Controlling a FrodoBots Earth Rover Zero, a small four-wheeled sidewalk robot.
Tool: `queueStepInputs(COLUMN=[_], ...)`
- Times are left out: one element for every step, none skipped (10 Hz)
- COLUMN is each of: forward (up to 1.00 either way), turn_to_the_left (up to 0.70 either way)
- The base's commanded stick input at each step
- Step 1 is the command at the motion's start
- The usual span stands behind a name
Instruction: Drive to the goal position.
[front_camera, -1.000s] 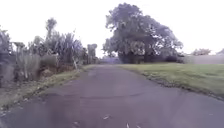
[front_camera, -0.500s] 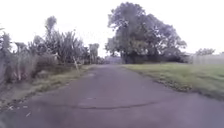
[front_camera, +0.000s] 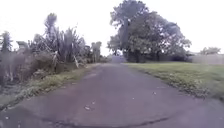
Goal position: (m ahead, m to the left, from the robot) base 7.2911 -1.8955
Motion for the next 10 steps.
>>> queueStepInputs(forward=[0.85, 0.85, 0.85, 0.85, 0.85, 0.85, 0.85, 0.85, 0.85, 0.85], turn_to_the_left=[0.00, 0.00, 0.00, 0.00, 0.00, 0.00, -0.11, -0.29, -0.34, -0.34])
